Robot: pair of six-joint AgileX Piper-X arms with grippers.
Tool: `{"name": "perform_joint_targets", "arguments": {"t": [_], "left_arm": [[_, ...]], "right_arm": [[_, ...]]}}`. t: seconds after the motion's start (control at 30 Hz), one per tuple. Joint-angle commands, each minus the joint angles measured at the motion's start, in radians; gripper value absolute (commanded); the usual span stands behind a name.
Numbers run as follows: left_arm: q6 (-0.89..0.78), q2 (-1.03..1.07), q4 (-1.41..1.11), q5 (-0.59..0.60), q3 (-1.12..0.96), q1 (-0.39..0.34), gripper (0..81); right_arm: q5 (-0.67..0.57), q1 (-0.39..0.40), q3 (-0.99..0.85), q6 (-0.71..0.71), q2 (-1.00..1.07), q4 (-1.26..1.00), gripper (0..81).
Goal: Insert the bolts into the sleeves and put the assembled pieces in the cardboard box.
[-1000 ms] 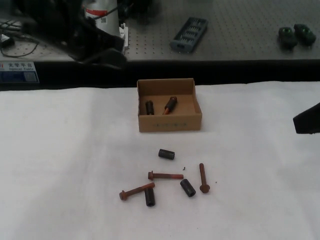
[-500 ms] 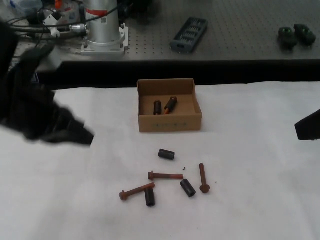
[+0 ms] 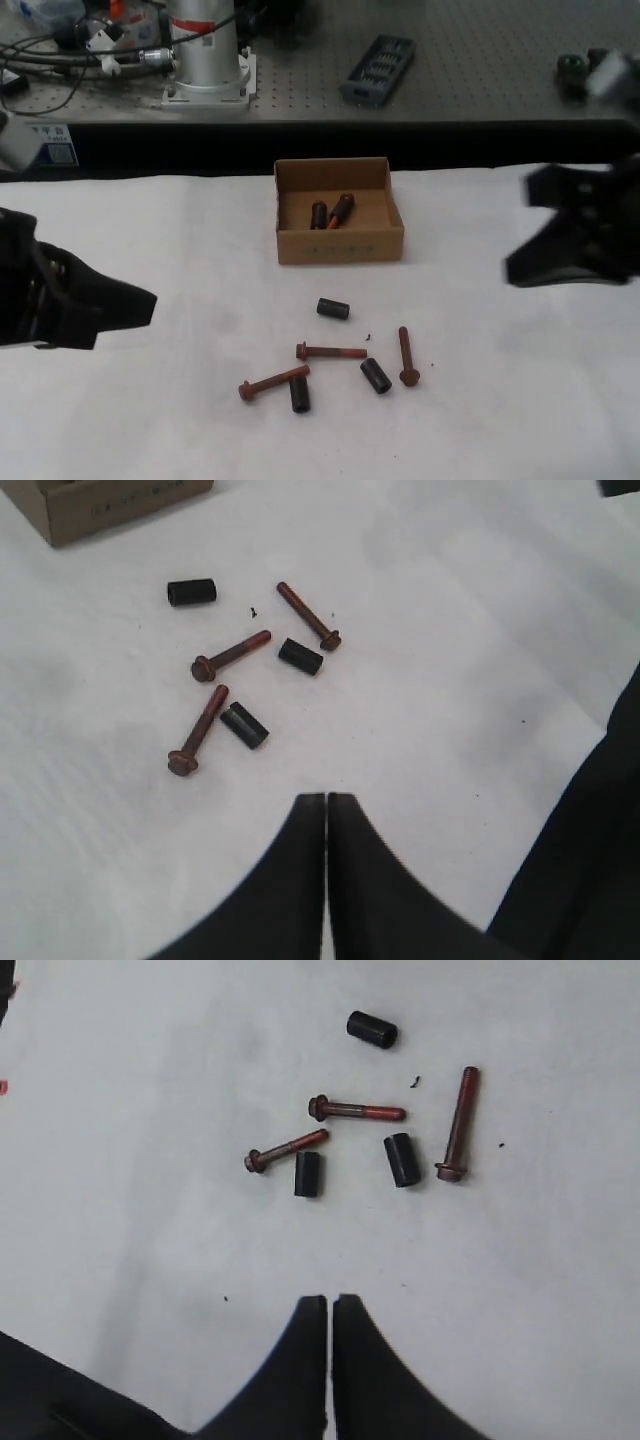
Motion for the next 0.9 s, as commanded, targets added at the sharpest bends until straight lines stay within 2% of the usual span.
{"name": "perform_joint_targets", "arguments": {"t": [0.0, 0.27, 0.43, 0.57, 0.67, 0.87], "left_arm": [[-0.009, -0.025, -0.007, 0.013, -0.001, 0.002, 0.6], [-0.028, -0.064, -0.007, 0.013, -0.001, 0.002, 0.6], [-0.028, -0.077, -0.007, 0.013, -0.001, 0.002, 0.6], [-0.026, -0.077, -0.007, 0.013, -0.001, 0.002, 0.6], [-0.023, -0.077, -0.016, 0.013, -0.001, 0.002, 0.6], [-0.025, -0.077, -0.052, 0.013, -0.001, 0.002, 0.6]], "right_arm": [[0.022, 0.023, -0.003, 0.086, 0.057, -0.081, 2.9], [0.042, 0.045, -0.003, 0.417, 0.288, -0.256, 2.9], [0.112, 0.045, -0.003, 0.539, 0.354, -0.277, 2.9], [0.184, 0.045, -0.003, 0.553, 0.358, -0.277, 2.9], [0.178, 0.041, -0.003, 0.541, 0.358, -0.277, 2.9], [0.168, 0.040, -0.003, 0.369, 0.358, -0.277, 2.9]]}}
